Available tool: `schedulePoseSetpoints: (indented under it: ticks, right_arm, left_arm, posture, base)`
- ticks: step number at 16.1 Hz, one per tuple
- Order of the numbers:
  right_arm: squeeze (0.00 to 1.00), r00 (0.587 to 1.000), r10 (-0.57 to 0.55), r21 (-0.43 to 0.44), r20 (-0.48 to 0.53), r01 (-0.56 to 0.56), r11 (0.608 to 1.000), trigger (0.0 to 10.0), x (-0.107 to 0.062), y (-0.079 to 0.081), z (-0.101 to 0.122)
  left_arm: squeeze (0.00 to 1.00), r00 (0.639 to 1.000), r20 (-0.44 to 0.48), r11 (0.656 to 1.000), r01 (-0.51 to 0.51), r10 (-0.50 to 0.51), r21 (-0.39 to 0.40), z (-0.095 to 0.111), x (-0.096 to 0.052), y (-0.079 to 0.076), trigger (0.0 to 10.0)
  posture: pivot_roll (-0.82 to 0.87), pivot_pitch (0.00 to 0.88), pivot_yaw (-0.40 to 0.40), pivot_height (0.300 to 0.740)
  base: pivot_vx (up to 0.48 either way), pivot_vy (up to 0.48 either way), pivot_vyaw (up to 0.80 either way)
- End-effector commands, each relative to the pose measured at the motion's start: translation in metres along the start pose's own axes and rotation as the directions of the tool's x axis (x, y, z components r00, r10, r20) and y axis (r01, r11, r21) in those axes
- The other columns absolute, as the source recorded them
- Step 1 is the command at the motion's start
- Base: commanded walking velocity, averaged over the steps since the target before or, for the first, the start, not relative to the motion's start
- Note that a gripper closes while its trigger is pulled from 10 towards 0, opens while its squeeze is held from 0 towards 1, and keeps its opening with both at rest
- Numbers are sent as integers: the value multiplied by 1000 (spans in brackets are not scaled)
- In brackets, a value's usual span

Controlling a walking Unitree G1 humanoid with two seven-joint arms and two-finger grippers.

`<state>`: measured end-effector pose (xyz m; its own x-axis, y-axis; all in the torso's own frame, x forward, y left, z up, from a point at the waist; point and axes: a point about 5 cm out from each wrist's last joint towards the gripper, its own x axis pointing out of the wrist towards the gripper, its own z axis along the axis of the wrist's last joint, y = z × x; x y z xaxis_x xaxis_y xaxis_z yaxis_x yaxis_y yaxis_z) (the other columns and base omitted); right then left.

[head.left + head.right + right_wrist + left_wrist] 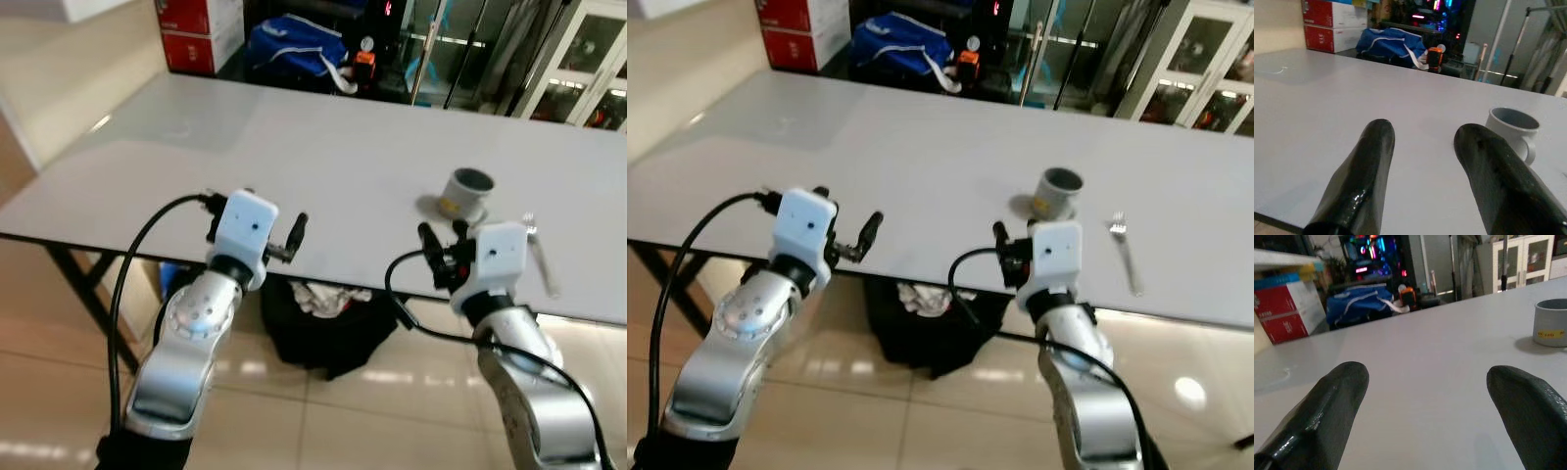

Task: Setting the table

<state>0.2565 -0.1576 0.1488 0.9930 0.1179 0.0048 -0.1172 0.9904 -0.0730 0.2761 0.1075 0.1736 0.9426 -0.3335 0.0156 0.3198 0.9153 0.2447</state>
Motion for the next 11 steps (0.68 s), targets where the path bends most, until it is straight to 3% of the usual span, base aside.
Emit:
schedulePoseSetpoints:
  ticks: [1,3,9,11]
  right_arm:
    - [0,997,-44,-7,-60,43,999,10000,0,-7,-11]
    - [0,993,-80,-5,-86,80,997,10000,0,-10,-14]
    - [0,989,-112,-8,-93,111,994,10000,1,-12,-15]
    - [0,990,-107,-9,-87,106,994,10000,1,-10,-14]
  left_arm:
    - [0,1000,5,1000,18,-18,2,1,1,-5,10000]
    - [0,1000,5,1000,15,-15,13,2,0,-3,10000]
    - [0,1000,9,999,21,-22,25,2,0,-3,10000]
    - [0,1000,8,999,23,-23,26,2,0,-3,10000]
  posture:
    - [18,0,-52,740]
    - [22,0,-54,740]
    - [26,0,-51,740]
    - [27,0,-49,740]
  base:
    - [0,480,0]
    - [0,480,269]
    - [0,480,779]
    - [0,480,316]
